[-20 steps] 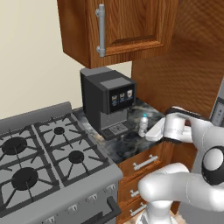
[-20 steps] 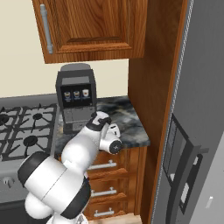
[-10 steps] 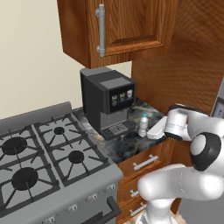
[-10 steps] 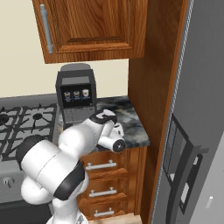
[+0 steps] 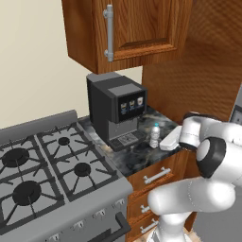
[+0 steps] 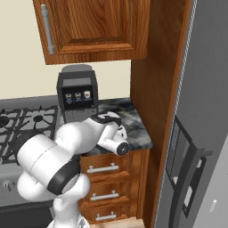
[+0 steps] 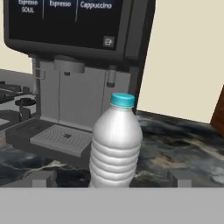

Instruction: Take the bottled waters from the counter and place them in the freezer to freeze. Close the freezer door after placing the bottles.

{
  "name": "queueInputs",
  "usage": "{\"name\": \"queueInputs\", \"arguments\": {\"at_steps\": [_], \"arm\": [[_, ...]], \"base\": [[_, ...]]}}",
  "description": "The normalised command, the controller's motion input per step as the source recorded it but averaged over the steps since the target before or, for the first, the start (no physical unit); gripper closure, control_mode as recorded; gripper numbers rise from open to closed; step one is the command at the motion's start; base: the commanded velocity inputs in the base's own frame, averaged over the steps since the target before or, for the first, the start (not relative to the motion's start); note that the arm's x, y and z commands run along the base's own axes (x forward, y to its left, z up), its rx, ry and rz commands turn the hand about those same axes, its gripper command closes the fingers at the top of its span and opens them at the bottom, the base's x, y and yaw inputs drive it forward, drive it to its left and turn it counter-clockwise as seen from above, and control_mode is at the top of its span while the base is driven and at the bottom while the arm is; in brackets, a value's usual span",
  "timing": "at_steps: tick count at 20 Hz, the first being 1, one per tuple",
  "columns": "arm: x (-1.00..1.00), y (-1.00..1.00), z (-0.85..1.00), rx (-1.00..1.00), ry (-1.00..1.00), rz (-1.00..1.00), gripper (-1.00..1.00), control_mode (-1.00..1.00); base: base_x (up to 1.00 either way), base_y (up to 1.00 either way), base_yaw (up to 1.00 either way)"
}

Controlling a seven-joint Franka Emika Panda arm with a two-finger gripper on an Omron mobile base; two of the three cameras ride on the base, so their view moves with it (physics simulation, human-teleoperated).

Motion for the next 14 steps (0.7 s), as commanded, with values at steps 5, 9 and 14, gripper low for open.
{"name": "queueInputs", "arguments": {"at_steps": [5, 9, 14], "arm": [[0.12, 0.0, 0.0, 0.0, 0.0, 0.0, -1.0, -1.0], [0.11, 0.07, 0.0, 0.0, 0.0, 0.01, -1.0, -1.0], [0.1, 0.08, -0.01, 0.0, 0.0, 0.02, -1.0, -1.0]], "base": [[0.0, 0.0, 0.0], [0.0, 0.0, 0.0], [0.0, 0.0, 0.0]]}}
